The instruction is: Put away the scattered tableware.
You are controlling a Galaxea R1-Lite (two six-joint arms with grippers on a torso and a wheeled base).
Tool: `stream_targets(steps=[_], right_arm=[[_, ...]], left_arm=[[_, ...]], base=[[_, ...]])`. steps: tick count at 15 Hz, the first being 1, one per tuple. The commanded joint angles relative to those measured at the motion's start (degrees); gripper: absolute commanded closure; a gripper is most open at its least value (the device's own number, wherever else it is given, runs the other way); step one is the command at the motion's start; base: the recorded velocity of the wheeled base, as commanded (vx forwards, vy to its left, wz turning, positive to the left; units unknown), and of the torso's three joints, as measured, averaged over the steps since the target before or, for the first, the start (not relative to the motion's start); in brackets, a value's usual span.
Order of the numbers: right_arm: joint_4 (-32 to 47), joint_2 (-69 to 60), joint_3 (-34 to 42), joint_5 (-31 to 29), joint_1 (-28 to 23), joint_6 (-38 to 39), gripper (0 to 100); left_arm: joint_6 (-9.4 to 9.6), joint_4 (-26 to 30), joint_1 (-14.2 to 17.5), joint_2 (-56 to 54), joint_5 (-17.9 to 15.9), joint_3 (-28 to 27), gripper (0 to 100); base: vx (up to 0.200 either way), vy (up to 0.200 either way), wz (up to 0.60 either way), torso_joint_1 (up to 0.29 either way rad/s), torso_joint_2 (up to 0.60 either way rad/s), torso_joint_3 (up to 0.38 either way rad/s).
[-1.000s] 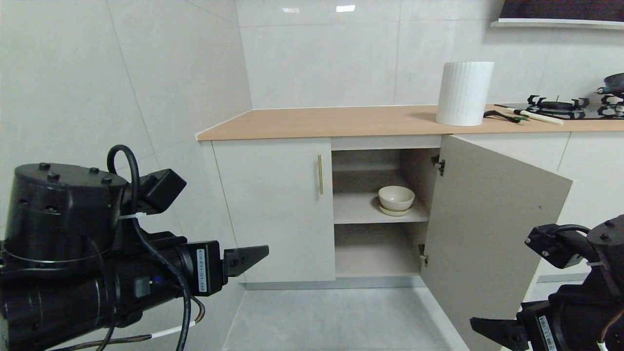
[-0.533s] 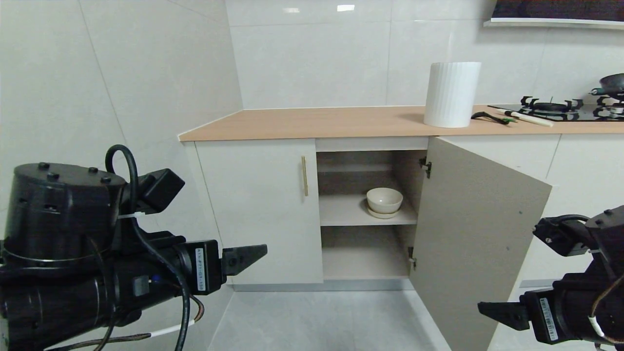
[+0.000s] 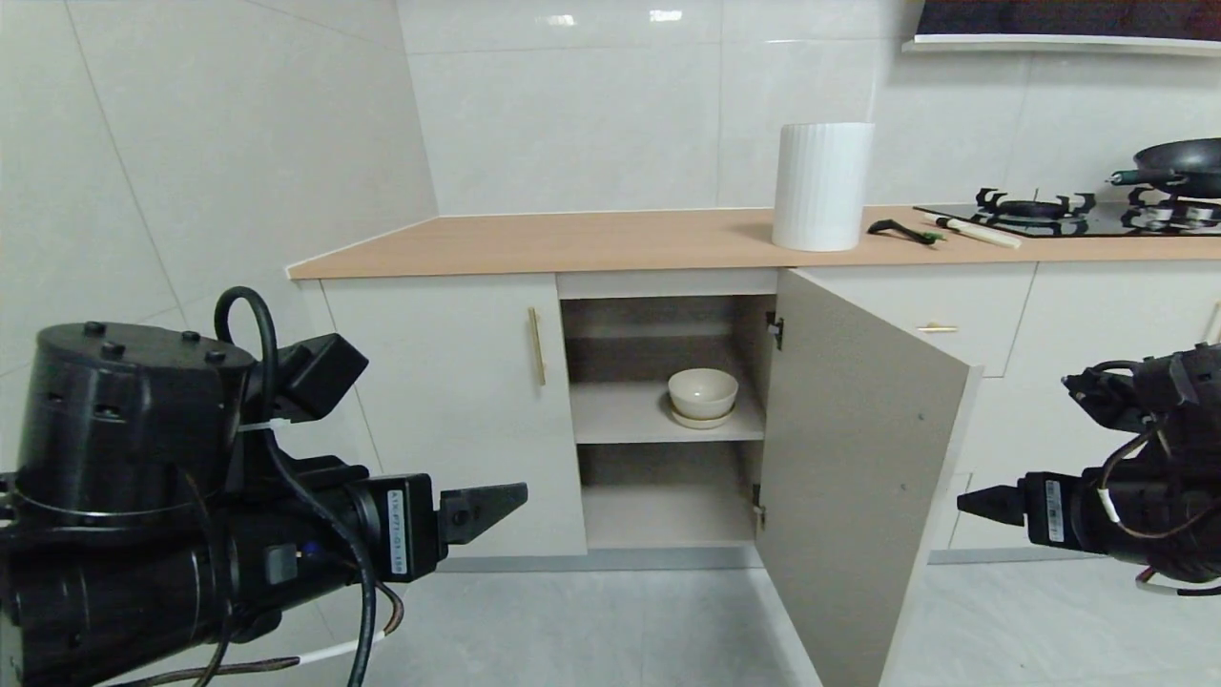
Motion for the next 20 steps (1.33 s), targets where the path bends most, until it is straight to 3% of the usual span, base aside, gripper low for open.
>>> stream_targets(steps=[1, 4, 10, 14, 20], right_arm=[[-6.8, 9.9, -0.5, -0.1, -7.3, 0.3, 0], [-13.5, 16.0, -1.9, -0.1, -11.6, 3.7, 0], [-18.5, 23.2, -6.1, -0.5, -13.8, 10.6, 0], [-18.5, 27.8, -9.0, -0.5, -13.0, 12.9, 0], [-19.3, 29.3, -10.8, 0.3, -6.6, 12.4, 0]], left_arm=[[-0.09, -0.1, 0.0, 0.2, 0.0, 0.0, 0], [-0.09, -0.1, 0.0, 0.3, 0.1, -0.1, 0], [-0.09, -0.3, 0.0, -0.3, 0.2, -0.3, 0], [-0.09, -3.0, 0.0, -0.4, 1.4, 0.0, 0], [-0.01, -3.0, 0.2, -0.4, 2.0, -0.2, 0]], base=[[0.000, 0.000, 0.00, 0.000, 0.00, 0.000], [0.000, 0.000, 0.00, 0.000, 0.00, 0.000], [0.000, 0.000, 0.00, 0.000, 0.00, 0.000], [0.000, 0.000, 0.00, 0.000, 0.00, 0.000], [0.000, 0.000, 0.00, 0.000, 0.00, 0.000]])
